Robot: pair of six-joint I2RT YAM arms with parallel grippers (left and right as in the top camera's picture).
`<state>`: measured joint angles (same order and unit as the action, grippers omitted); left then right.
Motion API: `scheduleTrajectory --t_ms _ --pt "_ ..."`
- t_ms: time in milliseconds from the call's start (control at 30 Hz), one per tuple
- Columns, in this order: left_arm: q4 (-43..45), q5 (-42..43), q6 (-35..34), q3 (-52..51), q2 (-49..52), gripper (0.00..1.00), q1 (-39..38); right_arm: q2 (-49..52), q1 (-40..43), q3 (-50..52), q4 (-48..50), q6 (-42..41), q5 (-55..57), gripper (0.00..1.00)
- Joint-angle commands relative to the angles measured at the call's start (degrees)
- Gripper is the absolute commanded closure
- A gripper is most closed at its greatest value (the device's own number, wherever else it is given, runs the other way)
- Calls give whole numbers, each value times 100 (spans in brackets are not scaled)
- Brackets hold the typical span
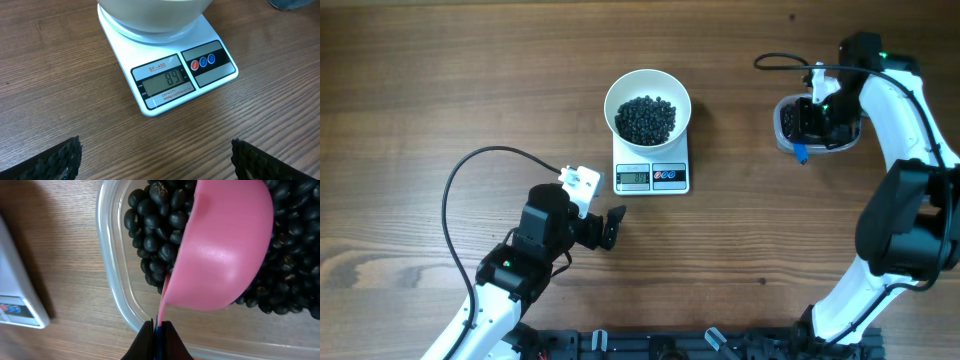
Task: Scoop item into bowl and weigh 150g on scale
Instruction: 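Return the pink scoop to the tub and scoop more beans, then carry the scoop over the white bowl and pour the beans in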
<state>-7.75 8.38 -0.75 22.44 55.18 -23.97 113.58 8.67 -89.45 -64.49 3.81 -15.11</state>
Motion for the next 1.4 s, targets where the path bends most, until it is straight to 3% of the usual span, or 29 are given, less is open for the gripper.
scheduleTrajectory --t_ms 0,233,567,900,1200,1367 --pt "-4 -35 -59 -20 -46 0 24 140 273 101 39 223 -1095 96" --pt "-4 -35 -59 -20 -46 0 24 140 949 98 11 573 -2253 96" --pt "-4 -35 -59 -20 -46 0 24 138 1593 98 -546 1294 -2446 96" --pt "-4 -35 -59 -20 -46 0 24 138 2024 96 -901 2319 -3670 96" --pt "-4 -35 -59 -20 -46 0 24 127 1631 -31 -911 2238 -4717 96" --pt "-4 -35 -59 -20 -46 0 24 127 544 -608 -81 994 -4715 96"
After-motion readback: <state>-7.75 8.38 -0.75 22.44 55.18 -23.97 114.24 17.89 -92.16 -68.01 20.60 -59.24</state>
